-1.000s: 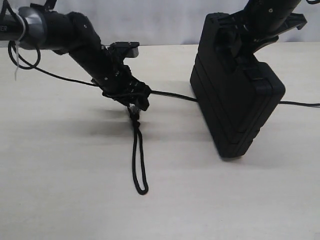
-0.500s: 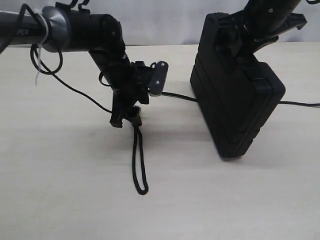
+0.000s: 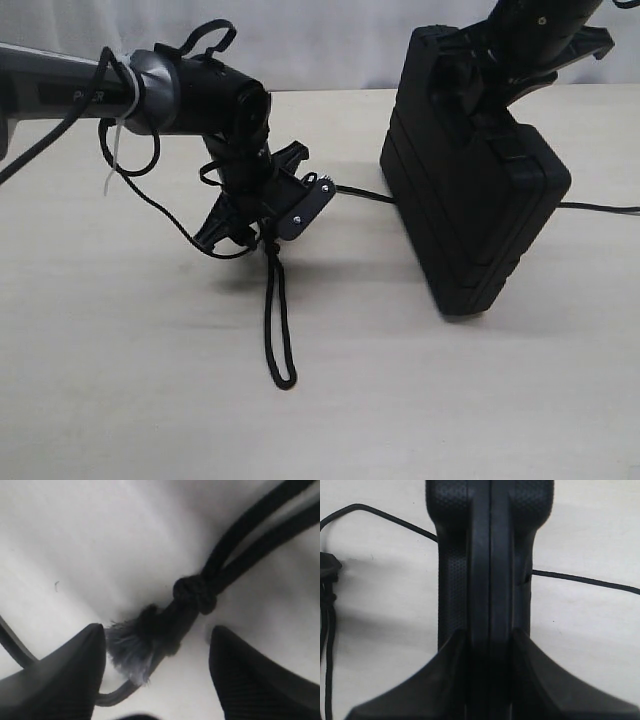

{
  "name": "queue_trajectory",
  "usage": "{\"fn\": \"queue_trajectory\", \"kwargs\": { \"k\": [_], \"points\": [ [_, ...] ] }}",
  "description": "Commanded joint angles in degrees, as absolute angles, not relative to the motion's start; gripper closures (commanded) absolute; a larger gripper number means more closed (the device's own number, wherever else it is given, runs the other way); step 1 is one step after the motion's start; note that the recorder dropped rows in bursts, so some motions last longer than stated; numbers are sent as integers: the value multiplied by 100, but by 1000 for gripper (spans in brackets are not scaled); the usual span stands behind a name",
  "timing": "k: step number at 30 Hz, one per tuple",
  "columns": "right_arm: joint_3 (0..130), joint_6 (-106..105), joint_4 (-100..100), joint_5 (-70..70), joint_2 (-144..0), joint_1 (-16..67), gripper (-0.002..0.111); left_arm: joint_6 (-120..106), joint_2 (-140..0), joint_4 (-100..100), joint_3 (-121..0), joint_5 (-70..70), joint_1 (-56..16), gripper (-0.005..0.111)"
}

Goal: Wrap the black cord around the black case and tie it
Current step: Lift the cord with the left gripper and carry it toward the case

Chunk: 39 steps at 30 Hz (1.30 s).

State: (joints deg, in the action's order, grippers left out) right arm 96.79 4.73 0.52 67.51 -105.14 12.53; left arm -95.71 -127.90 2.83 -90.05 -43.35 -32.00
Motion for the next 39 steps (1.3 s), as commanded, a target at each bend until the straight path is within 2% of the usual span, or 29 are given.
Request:
{"fn": "queue_trajectory", "kwargs": {
  "k": [1,5,8,18,27,39],
  "points": [
    [9665,364,-40,6878,-10585,1209,104,-9566,-12810,0,-9039,-4242,-3235,49],
    [9665,364,-40,6878,-10585,1209,104,-9566,-12929,0,-9039,-4266,-3235,49],
    [9665,364,-40,6878,-10585,1209,104,-9555,-13009,0,-9039,-4276,-3235,55],
    [9665,364,-40,6878,-10585,1209,104,-8531,-13009,0,-9039,-4826,-3235,107],
    [9665,364,-40,6878,-10585,1209,104,-6110,-12947,-129,-9039,-4831,-3173,107],
    [9665,364,-40,6878,-10585,1209,104,-6095,-12314,-2304,-9039,-4548,-2415,107]
  ]
}}
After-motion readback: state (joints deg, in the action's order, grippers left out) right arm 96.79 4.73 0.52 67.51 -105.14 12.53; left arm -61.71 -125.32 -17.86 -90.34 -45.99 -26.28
